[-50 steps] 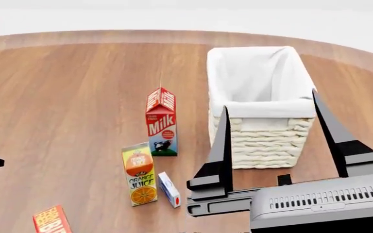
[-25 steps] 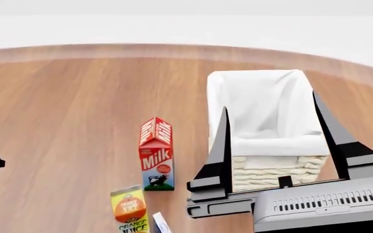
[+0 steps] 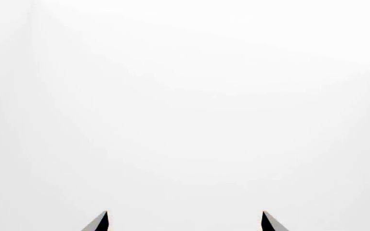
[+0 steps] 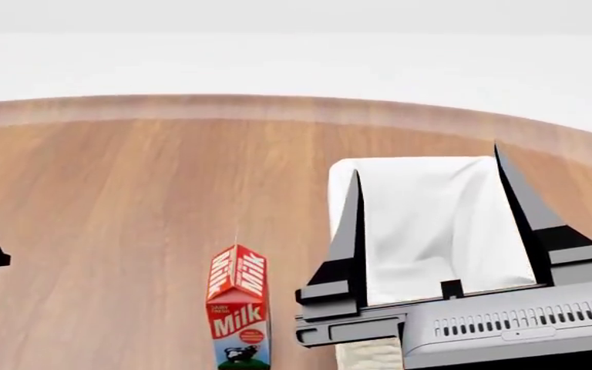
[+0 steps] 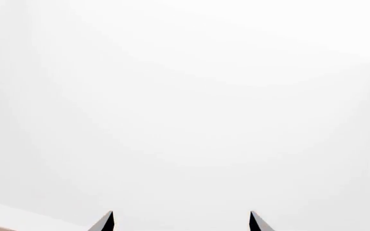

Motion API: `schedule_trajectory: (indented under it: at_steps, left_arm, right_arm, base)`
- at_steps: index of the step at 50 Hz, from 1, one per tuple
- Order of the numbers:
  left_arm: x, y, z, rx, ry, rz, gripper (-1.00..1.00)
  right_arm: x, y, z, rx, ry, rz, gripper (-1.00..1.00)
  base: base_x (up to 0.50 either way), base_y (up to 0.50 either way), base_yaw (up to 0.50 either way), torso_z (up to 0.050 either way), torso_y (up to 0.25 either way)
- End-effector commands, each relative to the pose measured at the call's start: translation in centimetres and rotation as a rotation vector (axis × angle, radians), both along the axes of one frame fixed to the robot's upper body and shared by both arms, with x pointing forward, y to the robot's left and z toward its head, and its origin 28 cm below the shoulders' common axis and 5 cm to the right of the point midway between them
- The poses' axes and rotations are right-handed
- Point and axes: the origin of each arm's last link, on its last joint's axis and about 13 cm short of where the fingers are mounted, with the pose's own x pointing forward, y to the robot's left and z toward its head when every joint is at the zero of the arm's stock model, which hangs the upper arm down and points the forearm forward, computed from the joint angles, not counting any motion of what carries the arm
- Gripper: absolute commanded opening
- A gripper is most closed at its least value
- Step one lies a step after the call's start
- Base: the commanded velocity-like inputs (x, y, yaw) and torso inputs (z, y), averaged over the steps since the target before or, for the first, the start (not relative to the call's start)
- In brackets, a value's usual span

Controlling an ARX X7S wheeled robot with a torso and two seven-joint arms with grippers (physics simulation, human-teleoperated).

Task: Pick up the alphabet soup and the tomato sauce, and put them in the basket.

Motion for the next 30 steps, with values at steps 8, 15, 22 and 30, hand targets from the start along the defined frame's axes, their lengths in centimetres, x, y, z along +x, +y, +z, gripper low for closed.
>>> schedule_trajectory:
  at_steps: [8, 15, 22, 30]
  left_arm:
    - [0.0, 0.0, -0.2, 0.002, 0.005, 0.000, 1.00]
    - [0.1, -0.1, -0.3, 0.000, 0.007, -0.004, 1.00]
    - [0.2, -0.1, -0.5, 0.000, 0.012, -0.004, 1.00]
    - [0.2, 0.0, -0.4, -0.002, 0.012, 0.004, 1.00]
  right_arm:
    - [-0.1, 0.1, -0.4, -0.006, -0.006, 0.005, 1.00]
    - [-0.3, 0.2, 0.6, -0.014, -0.016, 0.015, 1.00]
    - [-0.4, 0.5, -0.1, -0.006, 0.078, 0.020, 1.00]
    - [-1.2, 0.3, 0.3, 0.099, 0.254, 0.055, 1.00]
  base:
    - [0.22, 0.00, 0.00, 0.000, 0.001]
    - [0.00, 0.00, 0.00, 0.000, 0.000]
    - [0.00, 0.00, 0.00, 0.000, 0.000]
    - [0.00, 0.00, 0.00, 0.000, 0.000]
